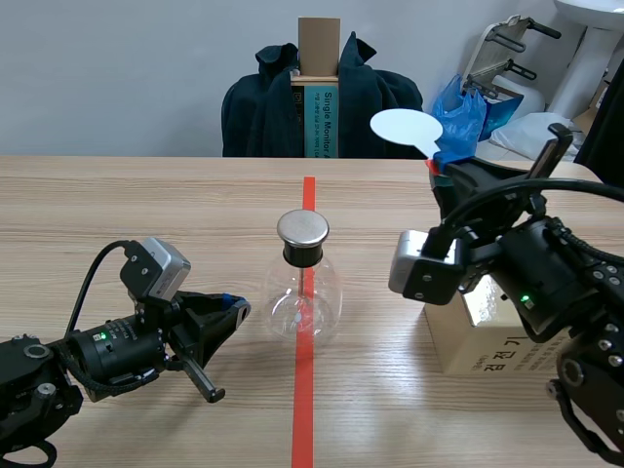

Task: Do the electroscope experiment.
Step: 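Bring the plate to the electroscope and point at the metal foil, then move the plate toward and away from the electroscope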

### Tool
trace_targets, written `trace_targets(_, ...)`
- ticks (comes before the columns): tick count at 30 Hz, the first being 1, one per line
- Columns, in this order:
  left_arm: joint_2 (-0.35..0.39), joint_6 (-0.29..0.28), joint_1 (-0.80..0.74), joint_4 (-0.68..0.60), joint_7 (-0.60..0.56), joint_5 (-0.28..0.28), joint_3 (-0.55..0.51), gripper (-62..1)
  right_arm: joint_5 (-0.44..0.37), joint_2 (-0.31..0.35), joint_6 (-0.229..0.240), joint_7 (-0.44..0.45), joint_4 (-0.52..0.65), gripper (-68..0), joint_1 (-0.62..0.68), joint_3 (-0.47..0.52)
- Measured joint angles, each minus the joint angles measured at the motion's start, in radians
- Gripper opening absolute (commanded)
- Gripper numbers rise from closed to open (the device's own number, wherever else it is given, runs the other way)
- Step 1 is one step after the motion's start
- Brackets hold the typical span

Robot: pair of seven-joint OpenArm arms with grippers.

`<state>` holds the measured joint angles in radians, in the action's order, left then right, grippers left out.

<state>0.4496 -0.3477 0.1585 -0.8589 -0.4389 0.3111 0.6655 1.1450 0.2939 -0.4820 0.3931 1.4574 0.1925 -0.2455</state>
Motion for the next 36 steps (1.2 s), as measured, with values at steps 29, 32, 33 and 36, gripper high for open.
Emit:
trace_targets(29,0.0,0.0,0.0,0.0,0.0,0.0,0.0,-57.1,0.026,0.003,-0.07,-0.009,0.0,-66.7,0.113,-0.095)
trace_targets(32,0.0,0.0,0.0,0.0,0.0,0.0,0.0,-57.1,0.04,0.003,-0.071,0.036,0.0,-66.7,0.113,-0.095)
trace_targets(33,0.0,0.0,0.0,0.0,0.0,0.0,0.0,-57.1,0.041,0.003,-0.068,0.051,0.0,-66.7,0.113,-0.095)
trace_targets(36,0.0,0.0,0.0,0.0,0.0,0.0,0.0,-57.1,0.041,0.003,-0.068,0.082,0.0,-66.7,0.113,-0.095)
